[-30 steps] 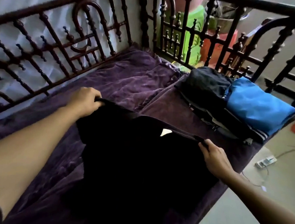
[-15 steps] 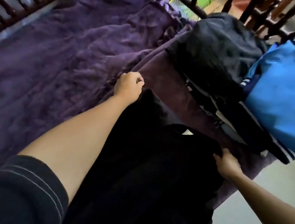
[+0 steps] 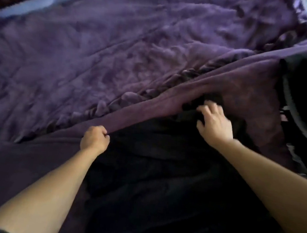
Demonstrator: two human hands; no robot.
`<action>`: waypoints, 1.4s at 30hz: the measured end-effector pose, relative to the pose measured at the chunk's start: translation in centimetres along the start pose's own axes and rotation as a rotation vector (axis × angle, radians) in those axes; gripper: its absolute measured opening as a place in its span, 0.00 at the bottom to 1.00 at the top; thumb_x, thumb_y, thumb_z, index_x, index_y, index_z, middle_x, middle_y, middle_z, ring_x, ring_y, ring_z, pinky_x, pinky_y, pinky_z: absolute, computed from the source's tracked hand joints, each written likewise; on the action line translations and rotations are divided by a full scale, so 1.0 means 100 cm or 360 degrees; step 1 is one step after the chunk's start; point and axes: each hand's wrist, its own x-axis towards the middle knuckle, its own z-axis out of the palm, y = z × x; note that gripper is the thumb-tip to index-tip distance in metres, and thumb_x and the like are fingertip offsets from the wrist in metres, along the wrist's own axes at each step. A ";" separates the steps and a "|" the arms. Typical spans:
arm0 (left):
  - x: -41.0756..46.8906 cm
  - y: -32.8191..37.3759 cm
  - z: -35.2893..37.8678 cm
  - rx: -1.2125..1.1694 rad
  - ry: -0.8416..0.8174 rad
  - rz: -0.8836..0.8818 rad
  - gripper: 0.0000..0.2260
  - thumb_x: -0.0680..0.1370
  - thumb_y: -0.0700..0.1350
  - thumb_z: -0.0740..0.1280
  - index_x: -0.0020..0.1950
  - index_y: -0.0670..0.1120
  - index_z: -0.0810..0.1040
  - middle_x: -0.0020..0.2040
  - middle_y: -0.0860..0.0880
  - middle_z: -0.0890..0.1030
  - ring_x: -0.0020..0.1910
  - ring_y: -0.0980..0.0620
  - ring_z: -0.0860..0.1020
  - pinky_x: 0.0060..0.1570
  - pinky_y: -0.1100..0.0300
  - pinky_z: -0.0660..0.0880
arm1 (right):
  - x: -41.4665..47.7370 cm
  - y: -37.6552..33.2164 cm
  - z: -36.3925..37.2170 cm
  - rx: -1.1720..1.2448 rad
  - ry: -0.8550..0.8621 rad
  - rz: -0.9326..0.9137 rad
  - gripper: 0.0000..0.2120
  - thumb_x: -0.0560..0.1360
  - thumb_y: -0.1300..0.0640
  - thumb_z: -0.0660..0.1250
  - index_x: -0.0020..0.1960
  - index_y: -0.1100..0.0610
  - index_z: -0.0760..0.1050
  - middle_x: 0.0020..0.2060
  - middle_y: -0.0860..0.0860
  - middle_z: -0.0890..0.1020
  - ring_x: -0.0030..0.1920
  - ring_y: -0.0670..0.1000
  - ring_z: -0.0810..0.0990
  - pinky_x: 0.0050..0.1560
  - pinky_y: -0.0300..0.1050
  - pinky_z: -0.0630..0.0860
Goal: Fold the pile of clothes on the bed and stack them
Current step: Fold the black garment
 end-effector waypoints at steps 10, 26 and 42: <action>0.045 -0.079 0.042 -0.0694 0.0117 -0.0479 0.18 0.76 0.46 0.70 0.65 0.44 0.75 0.64 0.42 0.77 0.62 0.41 0.74 0.59 0.50 0.73 | 0.047 0.016 0.026 -0.0093 -0.0106 0.0556 0.14 0.74 0.54 0.67 0.59 0.52 0.77 0.53 0.60 0.81 0.54 0.64 0.78 0.53 0.54 0.75; -0.005 -0.105 0.081 -0.0920 0.0067 -0.0564 0.20 0.71 0.51 0.74 0.56 0.42 0.75 0.56 0.39 0.80 0.56 0.40 0.78 0.53 0.53 0.72 | 0.002 -0.040 0.042 0.0069 0.0104 -0.0039 0.25 0.70 0.62 0.69 0.66 0.58 0.71 0.69 0.61 0.67 0.65 0.65 0.68 0.62 0.55 0.70; -0.201 -0.183 0.149 -0.0782 0.0138 -0.0322 0.08 0.75 0.41 0.70 0.50 0.38 0.75 0.45 0.39 0.80 0.46 0.38 0.79 0.43 0.54 0.71 | -0.268 0.009 0.083 -0.0869 -0.0916 -0.0112 0.14 0.75 0.56 0.60 0.59 0.47 0.72 0.54 0.46 0.73 0.60 0.51 0.70 0.43 0.46 0.76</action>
